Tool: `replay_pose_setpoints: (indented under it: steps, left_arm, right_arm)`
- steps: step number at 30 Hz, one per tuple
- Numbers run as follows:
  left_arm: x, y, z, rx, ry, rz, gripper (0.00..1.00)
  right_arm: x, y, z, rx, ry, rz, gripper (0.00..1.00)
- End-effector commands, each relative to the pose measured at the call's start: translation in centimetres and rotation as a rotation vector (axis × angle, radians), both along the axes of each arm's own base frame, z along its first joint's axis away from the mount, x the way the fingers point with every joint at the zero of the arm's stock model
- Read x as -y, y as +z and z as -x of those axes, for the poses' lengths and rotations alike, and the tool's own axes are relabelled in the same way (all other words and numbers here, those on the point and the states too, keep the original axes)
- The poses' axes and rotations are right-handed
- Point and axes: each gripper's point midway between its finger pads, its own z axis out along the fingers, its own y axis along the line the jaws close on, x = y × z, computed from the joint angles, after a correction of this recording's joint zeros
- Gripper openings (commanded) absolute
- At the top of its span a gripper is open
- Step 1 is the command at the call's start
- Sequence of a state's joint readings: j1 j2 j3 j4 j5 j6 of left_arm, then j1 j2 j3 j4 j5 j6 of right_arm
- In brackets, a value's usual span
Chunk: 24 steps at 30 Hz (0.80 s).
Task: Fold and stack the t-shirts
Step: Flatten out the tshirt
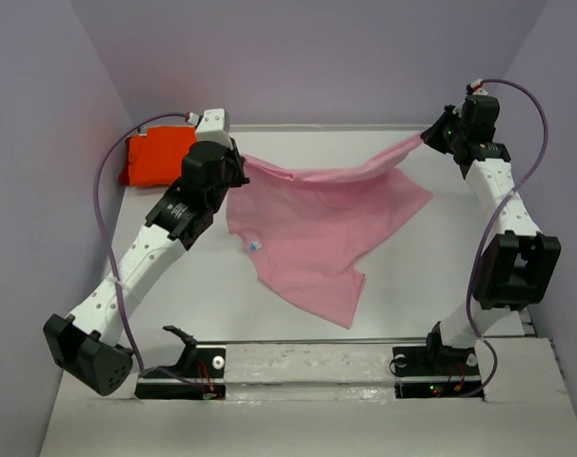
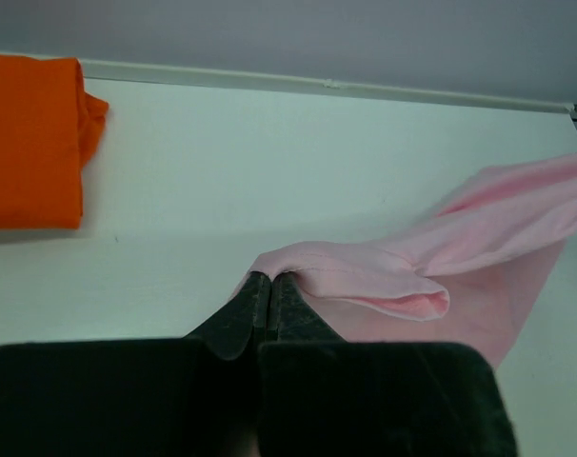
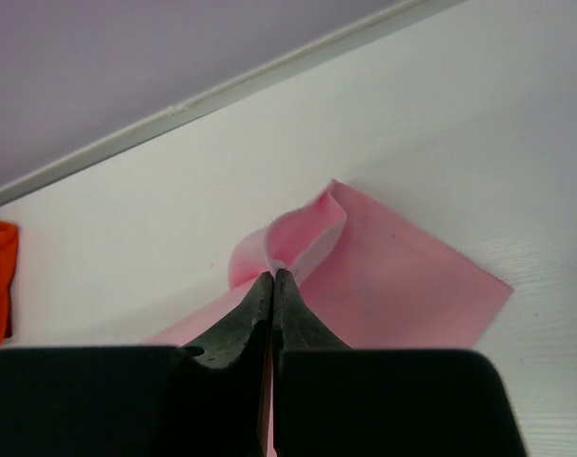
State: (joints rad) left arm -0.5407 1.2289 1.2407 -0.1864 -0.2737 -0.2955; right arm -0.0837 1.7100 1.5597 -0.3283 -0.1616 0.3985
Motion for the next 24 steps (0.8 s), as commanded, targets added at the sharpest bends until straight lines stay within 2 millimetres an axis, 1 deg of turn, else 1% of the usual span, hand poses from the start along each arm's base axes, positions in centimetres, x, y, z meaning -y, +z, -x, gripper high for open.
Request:
replay_pose_setpoints:
  steps: [1, 3, 4, 6, 7, 9, 11, 12, 13, 14, 16, 17, 20, 21, 22, 23, 24]
  left_arm:
    - [-2.7, 3.6, 1.1, 0.106, 0.044, -0.046, 0.0]
    - [-3.8, 5.1, 1.6, 0.149, 0.063, -0.051, 0.0]
    - [-4.1, 5.5, 1.8, 0.16, 0.068, -0.054, 0.0]
    - [-4.9, 6.9, 2.2, 0.19, 0.077, -0.053, 0.0]
    - [-5.1, 7.6, 2.4, 0.206, 0.079, -0.052, 0.0]
    - [-5.5, 9.1, 2.7, 0.234, 0.08, -0.048, 0.0]
    - [-5.5, 10.1, 2.9, 0.253, 0.069, -0.038, 0.0]
    - [-5.5, 11.3, 3.2, 0.276, 0.057, -0.026, 0.0]
    - [-5.5, 12.0, 3.3, 0.289, 0.051, -0.022, 0.0]
    - [-5.6, 13.5, 3.7, 0.316, 0.049, -0.008, 0.0]
    - [-5.7, 14.9, 4.3, 0.345, 0.04, 0.001, 0.0]
    - [-6.0, 16.5, 5.0, 0.38, 0.038, 0.017, 0.0]
    - [-6.5, 18.3, 6.3, 0.439, 0.028, 0.026, 0.0]
    - [-7.0, 19.1, 7.2, 0.463, 0.03, 0.033, 0.0]
    - [-7.2, 19.3, 7.6, 0.473, 0.029, 0.036, 0.0]
    - [-7.4, 19.6, 8.0, 0.486, 0.025, 0.031, 0.0]
    - [-7.6, 20.0, 9.0, 0.51, 0.009, 0.037, 0.0]
  right_arm:
    - [-0.6, 5.9, 1.8, 0.164, 0.002, -0.019, 0.0]
    - [-0.6, 7.0, 3.0, 0.189, -0.01, -0.022, 0.0]
    - [-0.7, 9.0, 4.1, 0.234, -0.01, -0.02, 0.0]
    - [-0.9, 10.8, 5.1, 0.269, -0.004, -0.016, 0.0]
    - [-0.9, 12.4, 6.0, 0.302, -0.002, -0.012, 0.0]
    - [-1.0, 13.7, 7.0, 0.315, 0.001, -0.011, 0.0]
    - [-1.3, 15.8, 8.4, 0.36, 0.012, -0.005, 0.0]
    - [-1.3, 16.2, 9.0, 0.358, 0.013, -0.004, 0.0]
    - [-1.4, 16.7, 9.5, 0.368, 0.016, -0.004, 0.0]
    - [-1.5, 18.0, 10.7, 0.397, 0.017, 0.003, 0.0]
    - [-1.7, 18.8, 12.2, 0.41, 0.024, 0.005, 0.0]
    - [-1.9, 19.8, 13.8, 0.434, 0.028, 0.013, 0.0]
    - [-2.0, 20.9, 16.2, 0.462, 0.033, 0.03, 0.0]
    - [-2.1, 20.9, 17.0, 0.461, 0.038, 0.037, 0.0]
    - [-2.1, 22.0, 18.7, 0.496, 0.034, 0.044, 0.0]
    - [-2.2, 22.2, 19.5, 0.507, 0.031, 0.046, 0.0]
    - [-2.2, 22.8, 20.9, 0.532, 0.03, 0.05, 0.0]
